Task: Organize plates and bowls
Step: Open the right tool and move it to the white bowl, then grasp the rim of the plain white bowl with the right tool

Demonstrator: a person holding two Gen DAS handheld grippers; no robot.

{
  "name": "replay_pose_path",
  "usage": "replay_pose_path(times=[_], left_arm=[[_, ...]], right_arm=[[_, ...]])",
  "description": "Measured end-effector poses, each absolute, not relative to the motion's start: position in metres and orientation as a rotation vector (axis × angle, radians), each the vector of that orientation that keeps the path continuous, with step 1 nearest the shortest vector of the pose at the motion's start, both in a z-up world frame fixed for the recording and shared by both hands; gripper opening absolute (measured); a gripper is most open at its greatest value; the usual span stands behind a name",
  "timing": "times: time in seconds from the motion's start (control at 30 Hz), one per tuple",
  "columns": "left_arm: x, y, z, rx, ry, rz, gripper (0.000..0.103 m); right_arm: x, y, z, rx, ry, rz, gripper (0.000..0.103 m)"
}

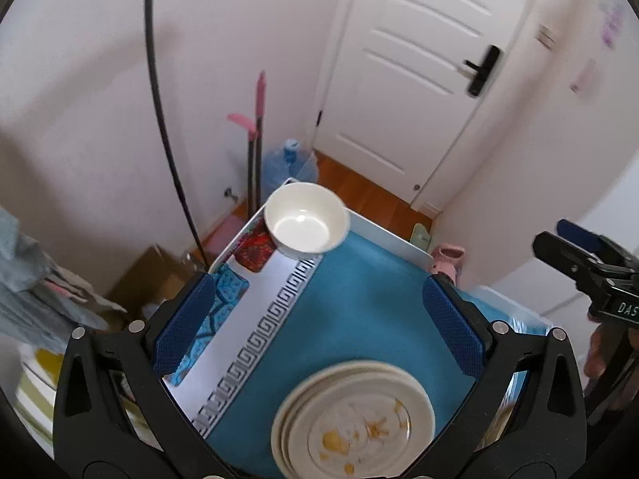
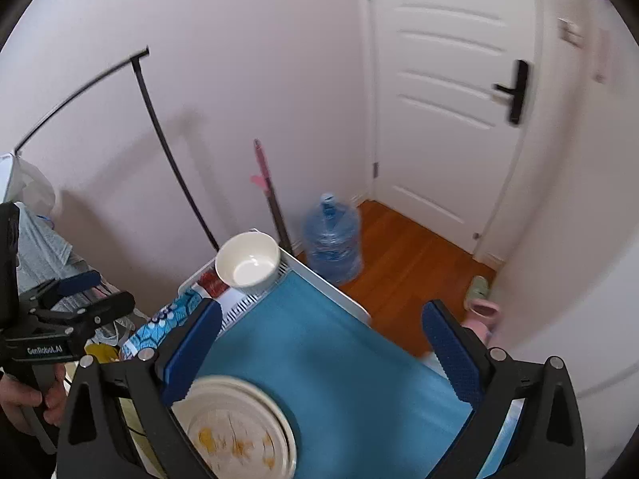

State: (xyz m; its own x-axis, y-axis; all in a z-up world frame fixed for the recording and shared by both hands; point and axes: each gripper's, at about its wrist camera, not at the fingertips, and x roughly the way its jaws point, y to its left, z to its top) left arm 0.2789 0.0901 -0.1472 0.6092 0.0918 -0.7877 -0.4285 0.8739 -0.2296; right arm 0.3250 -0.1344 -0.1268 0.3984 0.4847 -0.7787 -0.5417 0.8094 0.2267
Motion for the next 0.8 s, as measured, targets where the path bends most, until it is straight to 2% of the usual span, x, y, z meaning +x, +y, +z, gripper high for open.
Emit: replay_pose_path(times=[0.1,0.23,0.27,0.33,0.43,0.57,0.67,0.73,0.8], left_arm=[[0.306,0.125,-0.179,-0.501,0.912,0.319,0.100],[0.344,0.159,-0.232,-0.578,0.960,0.338,0.088],[0.350,0.161,-0.242,-0.587,0.975,0.336,0.082],[0.366,0.169,-0.267,-0.613,1.014,0.326,0.072],[0.380,0.173,-0.289,-0.612,1.040,0.318,0.063],[0.392,0.173,-0.307,-0.585,1.075,0.306,0.044],[0.399,0.176,-0.316,-0.598,1.086,0.299,0.036],[0.402,0.177,-0.321,-0.601,1.094,0.291,0.027],[0.405,0.178,-0.324,-0.603,1.092,0.280,0.024]], right_arm=[[0.366,-0.093,-0.161,-0.050,1.056,0.691,0.100],[0.408,-0.045,-0.229,0.007,1.211,0.734,0.098],[0.414,-0.035,-0.244,0.023,1.240,0.750,0.095],[0.417,-0.023,-0.267,0.027,1.284,0.767,0.076],[0.423,-0.003,-0.299,0.015,1.346,0.771,0.062],[0.429,0.007,-0.325,0.024,1.385,0.760,0.057],[0.432,0.012,-0.332,0.032,1.401,0.774,0.048],[0.434,0.016,-0.335,0.016,1.410,0.781,0.035],[0.435,0.019,-0.338,0.017,1.417,0.783,0.031]])
